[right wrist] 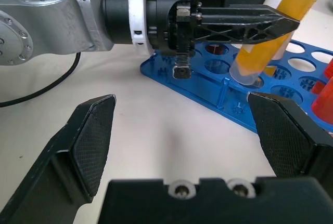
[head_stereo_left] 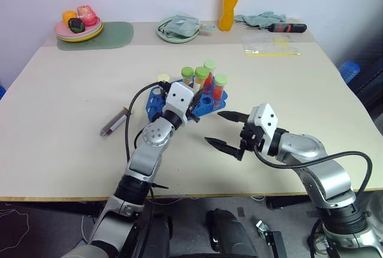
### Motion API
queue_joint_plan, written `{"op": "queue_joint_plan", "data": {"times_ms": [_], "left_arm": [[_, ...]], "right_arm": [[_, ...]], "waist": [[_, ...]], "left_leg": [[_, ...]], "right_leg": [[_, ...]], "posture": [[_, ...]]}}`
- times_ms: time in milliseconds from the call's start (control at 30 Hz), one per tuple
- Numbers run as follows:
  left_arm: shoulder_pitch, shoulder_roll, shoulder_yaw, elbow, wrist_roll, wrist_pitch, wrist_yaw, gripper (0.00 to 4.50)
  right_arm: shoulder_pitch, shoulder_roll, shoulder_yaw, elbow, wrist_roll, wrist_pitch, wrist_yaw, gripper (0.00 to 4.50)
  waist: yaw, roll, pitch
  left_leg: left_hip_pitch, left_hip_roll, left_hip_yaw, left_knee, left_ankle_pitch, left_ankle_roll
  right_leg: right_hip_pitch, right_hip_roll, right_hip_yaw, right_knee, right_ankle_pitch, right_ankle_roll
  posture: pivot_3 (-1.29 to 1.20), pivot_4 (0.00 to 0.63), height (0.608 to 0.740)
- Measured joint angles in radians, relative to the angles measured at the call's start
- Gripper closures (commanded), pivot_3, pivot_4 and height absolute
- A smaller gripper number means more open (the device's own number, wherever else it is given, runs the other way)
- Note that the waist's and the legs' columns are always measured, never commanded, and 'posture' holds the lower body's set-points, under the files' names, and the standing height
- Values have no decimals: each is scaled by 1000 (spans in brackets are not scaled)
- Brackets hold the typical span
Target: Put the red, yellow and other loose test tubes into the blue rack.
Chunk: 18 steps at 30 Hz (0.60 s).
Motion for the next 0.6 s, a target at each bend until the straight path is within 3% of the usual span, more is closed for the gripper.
{"op": "queue_joint_plan", "data": {"times_ms": [600], "left_arm": [[12, -25, 16, 67, 4, -62, -30, 3792]], "right_arm": [[0, 0, 0, -1, 0, 0, -11, 0]], "waist": [[0, 0, 0]], "left_leg": [[0, 0, 0, 0, 0, 0]], "right_leg": [[0, 0, 0, 0, 0, 0]], "posture": [[0, 150, 740]]}}
